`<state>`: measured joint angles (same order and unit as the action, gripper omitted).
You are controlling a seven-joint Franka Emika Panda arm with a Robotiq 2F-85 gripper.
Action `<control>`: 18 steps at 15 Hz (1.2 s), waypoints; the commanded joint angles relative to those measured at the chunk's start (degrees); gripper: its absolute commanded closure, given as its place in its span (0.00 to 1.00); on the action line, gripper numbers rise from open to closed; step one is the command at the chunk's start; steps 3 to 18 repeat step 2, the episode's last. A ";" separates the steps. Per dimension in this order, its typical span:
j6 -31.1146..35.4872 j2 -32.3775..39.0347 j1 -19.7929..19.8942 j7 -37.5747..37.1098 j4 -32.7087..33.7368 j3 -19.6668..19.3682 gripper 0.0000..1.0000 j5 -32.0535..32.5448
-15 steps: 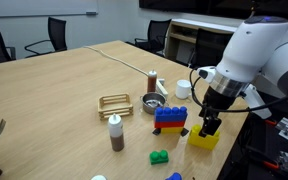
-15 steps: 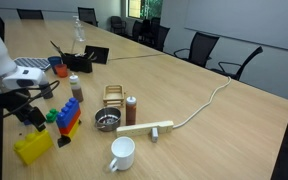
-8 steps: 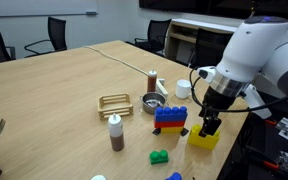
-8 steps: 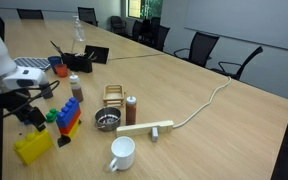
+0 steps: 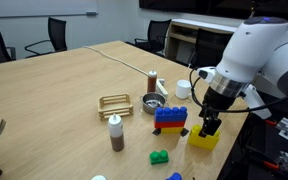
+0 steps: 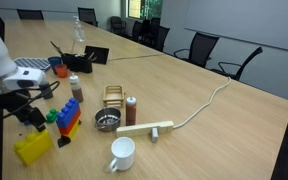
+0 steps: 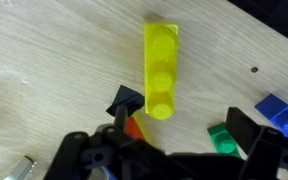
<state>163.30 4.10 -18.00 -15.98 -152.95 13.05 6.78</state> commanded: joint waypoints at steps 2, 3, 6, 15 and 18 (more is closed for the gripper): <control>0.00 0.00 0.00 0.00 0.00 0.00 0.00 0.00; 0.00 0.00 0.00 0.00 0.00 0.00 0.00 0.00; 0.00 0.00 0.00 0.00 0.00 0.00 0.00 0.00; 0.00 0.00 0.00 0.00 0.00 0.00 0.00 0.00; 0.00 0.00 0.00 0.00 0.00 0.00 0.00 0.00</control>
